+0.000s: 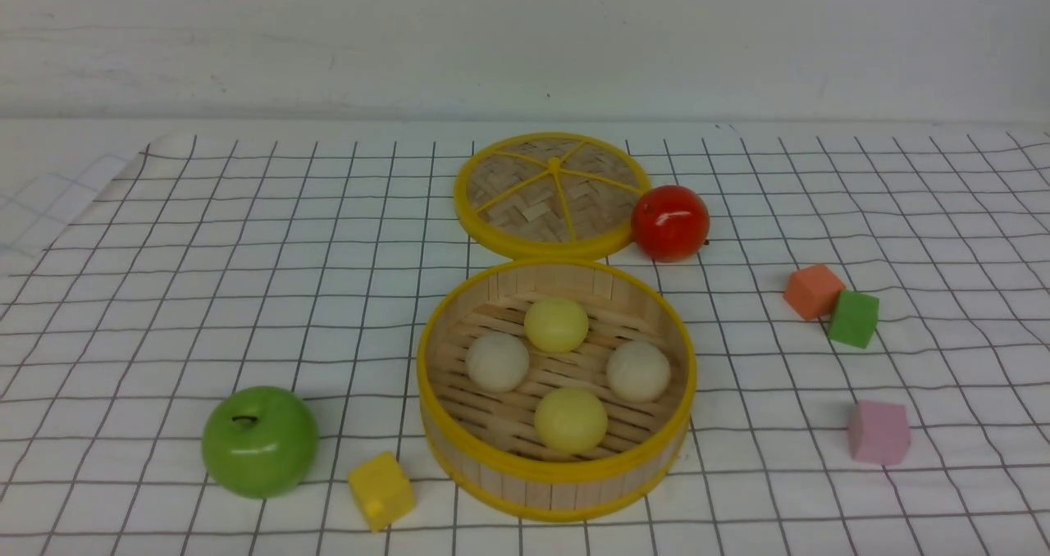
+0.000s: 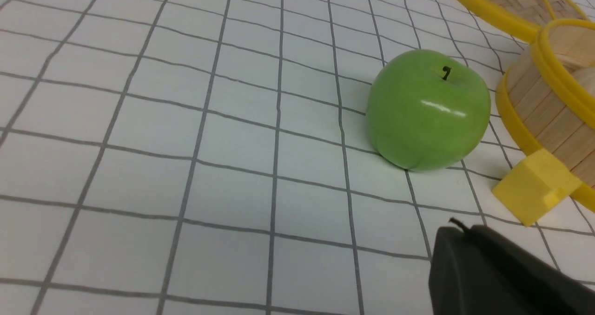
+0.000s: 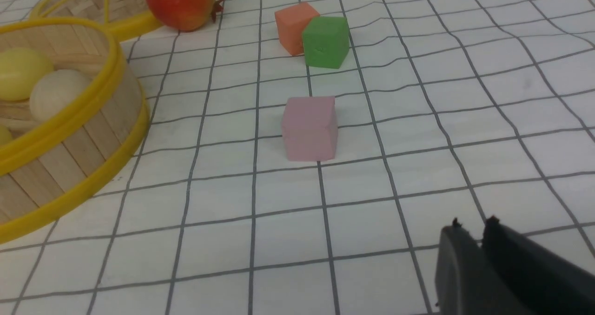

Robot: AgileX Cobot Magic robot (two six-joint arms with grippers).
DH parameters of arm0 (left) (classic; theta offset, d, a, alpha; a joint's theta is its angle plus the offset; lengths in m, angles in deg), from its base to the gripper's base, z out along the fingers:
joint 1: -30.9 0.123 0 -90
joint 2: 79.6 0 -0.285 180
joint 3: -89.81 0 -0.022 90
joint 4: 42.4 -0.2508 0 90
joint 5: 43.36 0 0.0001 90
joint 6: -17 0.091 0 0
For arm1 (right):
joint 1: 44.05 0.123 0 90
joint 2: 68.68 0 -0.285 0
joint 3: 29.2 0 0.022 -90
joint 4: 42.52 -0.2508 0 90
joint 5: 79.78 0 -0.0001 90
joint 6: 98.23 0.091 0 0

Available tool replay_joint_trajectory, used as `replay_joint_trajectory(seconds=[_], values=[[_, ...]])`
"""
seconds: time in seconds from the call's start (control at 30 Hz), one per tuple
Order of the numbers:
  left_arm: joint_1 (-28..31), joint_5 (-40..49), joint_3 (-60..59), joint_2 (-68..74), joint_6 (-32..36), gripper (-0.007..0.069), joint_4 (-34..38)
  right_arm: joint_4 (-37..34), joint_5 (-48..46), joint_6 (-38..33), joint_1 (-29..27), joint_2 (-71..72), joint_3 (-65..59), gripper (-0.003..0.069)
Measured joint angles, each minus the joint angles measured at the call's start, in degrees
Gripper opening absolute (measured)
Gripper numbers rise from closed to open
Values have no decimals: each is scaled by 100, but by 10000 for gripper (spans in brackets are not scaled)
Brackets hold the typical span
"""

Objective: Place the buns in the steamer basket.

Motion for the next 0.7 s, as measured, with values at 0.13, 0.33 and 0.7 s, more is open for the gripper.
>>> replay_joint_trajectory(seconds=[0.13,0.33,0.7], values=[[0,0,0,0,0,-13,0,0,0,0,0,0,0,78],[0,0,0,0,0,-13,0,0,0,0,0,0,0,86],[0,0,0,0,0,-13,0,0,3,0,0,0,0,103]])
